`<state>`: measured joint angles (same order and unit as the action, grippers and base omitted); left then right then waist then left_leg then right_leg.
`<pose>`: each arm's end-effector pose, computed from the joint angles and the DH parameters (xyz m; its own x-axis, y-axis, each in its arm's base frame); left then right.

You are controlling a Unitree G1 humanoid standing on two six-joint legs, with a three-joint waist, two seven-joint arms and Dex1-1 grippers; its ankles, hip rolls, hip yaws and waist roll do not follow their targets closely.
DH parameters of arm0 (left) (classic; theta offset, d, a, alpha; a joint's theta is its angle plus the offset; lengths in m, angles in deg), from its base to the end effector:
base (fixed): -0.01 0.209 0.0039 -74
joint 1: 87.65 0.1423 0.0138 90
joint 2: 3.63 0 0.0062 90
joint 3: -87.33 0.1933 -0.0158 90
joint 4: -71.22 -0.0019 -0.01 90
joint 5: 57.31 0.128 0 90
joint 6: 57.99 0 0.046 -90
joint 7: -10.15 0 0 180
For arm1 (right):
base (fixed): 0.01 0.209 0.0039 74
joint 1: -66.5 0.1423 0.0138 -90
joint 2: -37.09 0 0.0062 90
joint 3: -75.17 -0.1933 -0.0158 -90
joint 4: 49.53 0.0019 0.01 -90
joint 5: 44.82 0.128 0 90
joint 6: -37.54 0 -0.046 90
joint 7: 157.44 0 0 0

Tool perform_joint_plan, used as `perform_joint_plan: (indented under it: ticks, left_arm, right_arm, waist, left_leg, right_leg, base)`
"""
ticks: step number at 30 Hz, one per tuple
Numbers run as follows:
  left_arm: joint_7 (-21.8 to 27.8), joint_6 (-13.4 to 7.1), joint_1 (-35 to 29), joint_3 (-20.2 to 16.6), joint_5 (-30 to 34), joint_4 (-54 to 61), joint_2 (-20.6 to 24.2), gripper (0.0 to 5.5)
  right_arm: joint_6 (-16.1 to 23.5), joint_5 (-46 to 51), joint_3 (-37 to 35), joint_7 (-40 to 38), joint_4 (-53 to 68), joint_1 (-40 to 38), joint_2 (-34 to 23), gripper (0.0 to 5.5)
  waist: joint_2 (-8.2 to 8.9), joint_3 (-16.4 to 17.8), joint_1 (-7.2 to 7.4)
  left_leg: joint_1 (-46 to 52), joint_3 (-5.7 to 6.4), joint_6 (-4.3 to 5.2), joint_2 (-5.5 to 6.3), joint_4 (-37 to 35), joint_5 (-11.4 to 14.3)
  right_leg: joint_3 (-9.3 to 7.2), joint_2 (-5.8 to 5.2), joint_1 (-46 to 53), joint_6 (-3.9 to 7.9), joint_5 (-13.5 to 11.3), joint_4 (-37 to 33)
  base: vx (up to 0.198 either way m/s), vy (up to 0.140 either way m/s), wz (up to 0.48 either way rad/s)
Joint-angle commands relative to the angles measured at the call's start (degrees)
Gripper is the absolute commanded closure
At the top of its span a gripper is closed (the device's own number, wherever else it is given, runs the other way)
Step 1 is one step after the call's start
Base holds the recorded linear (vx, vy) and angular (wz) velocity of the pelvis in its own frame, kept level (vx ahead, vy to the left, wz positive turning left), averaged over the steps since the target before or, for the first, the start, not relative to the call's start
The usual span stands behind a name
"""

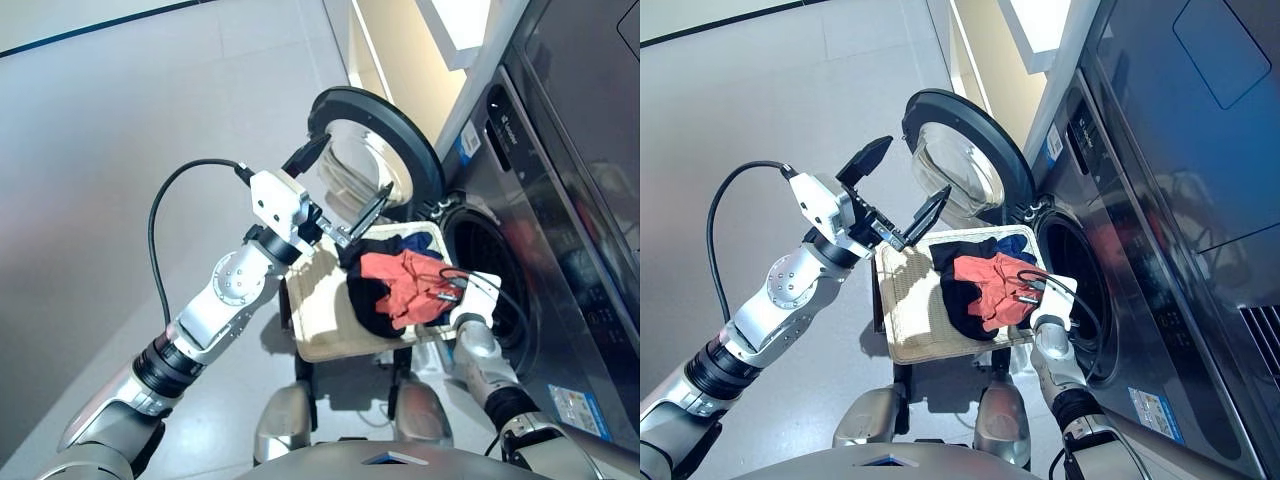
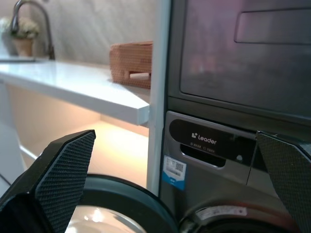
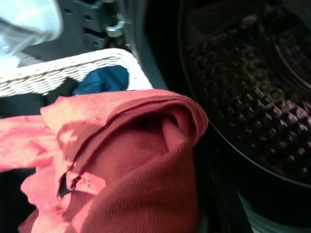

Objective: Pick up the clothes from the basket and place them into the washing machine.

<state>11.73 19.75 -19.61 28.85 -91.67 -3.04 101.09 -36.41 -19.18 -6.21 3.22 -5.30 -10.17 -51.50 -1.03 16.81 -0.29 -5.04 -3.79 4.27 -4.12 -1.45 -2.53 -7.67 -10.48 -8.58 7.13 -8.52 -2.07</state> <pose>0.2187 0.1249 0.1349 0.6234 -0.6340 0.4576 0.6761 0.7311 0.0919 0.2127 -0.2022 -0.0335 0.8686 -0.3876 -0.3086 0.4021 0.9154 -0.0178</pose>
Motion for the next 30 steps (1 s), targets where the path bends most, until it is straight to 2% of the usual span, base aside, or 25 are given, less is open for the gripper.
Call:
perform_joint_plan:
  ticks: [1, 5, 13, 15, 16, 20, 23, 26, 28, 30]
  left_arm:
    - [-1.74, -5.4, -3.52, 0.55, -2.76, 1.12, -2.07, 0.0]
    - [-2.07, -5.13, -5.0, 2.5, -4.0, 0.35, -3.7, 0.0]
    - [-3.29, -4.64, -5.68, 5.1, -3.37, -1.87, -5.7, 0.0]
    - [-3.26, -4.61, -5.45, 5.27, -3.82, -2.59, -6.34, 0.0]
    - [-3.4, -4.35, -3.4, 6.37, -6.69, -7.05, -8.38, 0.0]
    - [-2.46, -3.5, -0.11, 8.63, -7.24, -17.67, -10.67, 0.0]
    - [-2.28, -2.71, 3.38, 8.48, -6.67, -24.59, -11.41, 0.0]
    - [-2.79, -2.91, 4.75, 7.76, -6.49, -28.08, -11.94, 0.0]
    - [-3.36, -3.15, 4.73, 7.46, -6.56, -28.39, -12.12, 0.0]
    - [-3.72, -3.02, 4.85, 7.24, -6.77, -28.5, -12.55, 0.0]
  right_arm:
    - [6.72, 2.89, -4.21, -4.46, 0.5, 9.02, -0.04, 5.5]
    - [7.37, 3.28, -6.13, -7.21, -2.27, 13.46, -2.58, 5.5]
    - [9.48, 5.33, -11.59, -12.05, -6.0, 21.37, -10.44, 5.5]
    - [9.62, 5.47, -11.86, -12.44, -6.64, 22.63, -11.79, 5.5]
    - [9.11, 5.17, -11.85, -12.87, -7.46, 24.76, -15.04, 5.5]
    - [8.22, 5.57, -10.99, -13.43, -10.79, 30.14, -21.9, 5.5]
    - [7.61, 5.75, -10.99, -14.04, -11.46, 32.42, -27.3, 5.5]
    - [6.62, 5.73, -9.44, -14.88, -13.14, 35.23, -32.29, 5.5]
    - [6.35, 7.72, -8.93, -14.35, -14.99, 37.51, -34.55, 5.5]
    - [7.79, 14.09, -10.01, -12.35, -15.52, 39.87, -35.73, 5.5]
  waist:
    - [0.93, 4.02, -2.03]
    - [0.06, 6.52, -2.99]
    - [-2.3, 10.09, -3.71]
    - [-2.63, 10.25, -3.9]
    - [-2.78, 11.48, -3.9]
    - [-3.15, 12.92, -4.13]
    - [-3.3, 12.99, -3.91]
    - [-3.42, 12.99, -3.6]
    - [-3.55, 12.99, -3.54]
    - [-3.42, 12.99, -3.31]
  left_leg:
    - [-5.2, 0.74, -1.31, 1.24, 6.25, 2.01]
    - [-12.06, 2.64, -1.0, 0.91, 12.94, 3.57]
    - [-24.22, 4.44, -1.04, 1.55, 23.17, 6.06]
    - [-26.67, 4.49, -1.05, 1.58, 24.94, 6.52]
    - [-29.45, 4.54, -0.98, 1.73, 27.46, 7.43]
    - [-35.52, 4.76, -0.82, 1.93, 31.49, 8.12]
    - [-40.54, 4.79, -0.52, 1.85, 33.81, 8.42]
    - [-44.86, 4.52, -0.23, 1.58, 35.32, 8.45]
    - [-46.93, 4.43, -0.08, 1.46, 36.15, 8.5]
    - [-48.4, 4.11, -0.02, 1.06, 36.6, 8.63]
  right_leg:
    - [2.03, -1.75, -2.59, 3.62, 5.98, 8.83]
    - [2.32, -1.35, -8.37, 3.02, 7.92, 15.39]
    - [3.14, -1.53, -20.45, 2.41, 10.78, 26.38]
    - [3.38, -1.64, -22.9, 2.36, 11.21, 28.26]
    - [3.53, -1.71, -25.97, 2.15, 12.18, 30.99]
    - [4.19, -2.06, -31.99, 1.95, 12.84, 34.97]
    - [4.78, -2.22, -37.13, 1.87, 13.16, 37.37]
    - [5.06, -2.38, -41.42, 1.81, 13.18, 38.54]
    - [5.37, -2.35, -43.91, 1.76, 13.05, 39.4]
    - [5.53, -2.34, -45.63, 1.74, 13.03, 39.84]
  base:
    - [-0.159, -0.034, 0.144]
    - [-0.11, -0.031, 0.162]
    - [-0.081, -0.001, 0.174]
    - [-0.088, -0.006, 0.119]
    - [-0.097, -0.013, 0.105]
    - [-0.099, -0.012, 0.068]
    - [-0.063, -0.008, 0.01]
    - [0.0, 0.0, 0.0]
    - [0.0, 0.0, 0.0]
    - [0.0, 0.0, 0.0]
